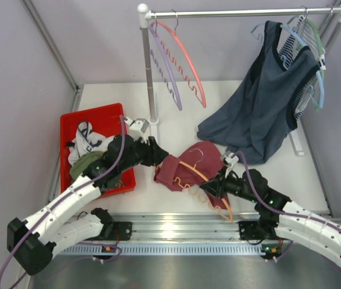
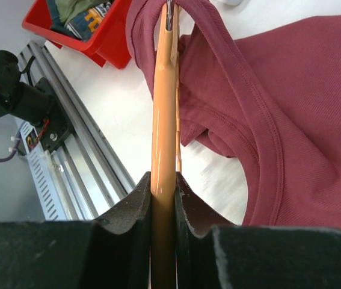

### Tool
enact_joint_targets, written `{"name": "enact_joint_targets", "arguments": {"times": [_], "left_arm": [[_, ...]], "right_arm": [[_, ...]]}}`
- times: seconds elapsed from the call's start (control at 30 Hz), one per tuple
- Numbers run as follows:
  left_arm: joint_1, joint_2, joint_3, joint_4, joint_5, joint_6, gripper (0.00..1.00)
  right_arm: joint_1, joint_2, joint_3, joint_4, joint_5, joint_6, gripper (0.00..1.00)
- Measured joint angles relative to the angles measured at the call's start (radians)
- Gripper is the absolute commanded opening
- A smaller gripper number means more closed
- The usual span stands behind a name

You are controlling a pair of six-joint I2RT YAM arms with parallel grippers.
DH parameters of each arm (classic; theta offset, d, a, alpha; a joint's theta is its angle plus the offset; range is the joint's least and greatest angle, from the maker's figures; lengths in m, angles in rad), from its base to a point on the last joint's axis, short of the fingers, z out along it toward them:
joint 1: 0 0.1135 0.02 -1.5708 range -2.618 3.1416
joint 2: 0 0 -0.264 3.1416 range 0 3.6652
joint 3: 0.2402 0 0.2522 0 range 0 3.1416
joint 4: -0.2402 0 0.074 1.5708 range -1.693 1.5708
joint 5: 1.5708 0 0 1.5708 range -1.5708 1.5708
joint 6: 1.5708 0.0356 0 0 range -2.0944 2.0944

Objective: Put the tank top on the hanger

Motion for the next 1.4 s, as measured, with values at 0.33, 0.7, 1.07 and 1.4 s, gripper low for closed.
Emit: {"name": "enact_joint_targets", "arguments": {"times": [0.33, 0.7, 1.07, 1.4], "left_arm": [[-0.123, 0.082, 0.024, 0.104, 0.072, 0.063, 0.5], [-0.202, 0.227, 0.024, 0.234, 0.072, 0.113, 0.5], [-0.237, 0.32, 0.025, 0.316, 0.06, 0.156, 0.45], [-0.251, 0.338, 0.024, 0.333, 0.035, 0.225, 0.0]], "right_arm": [[0.009, 0.085, 0.037, 0.006, -0.006, -0.027, 0.0], [0.016, 0.137, 0.059, 0.021, -0.006, -0.037, 0.0], [0.022, 0.183, 0.06, 0.055, -0.006, -0.037, 0.0], [0.025, 0.216, 0.074, 0.068, 0.0, -0.036, 0.06]]}}
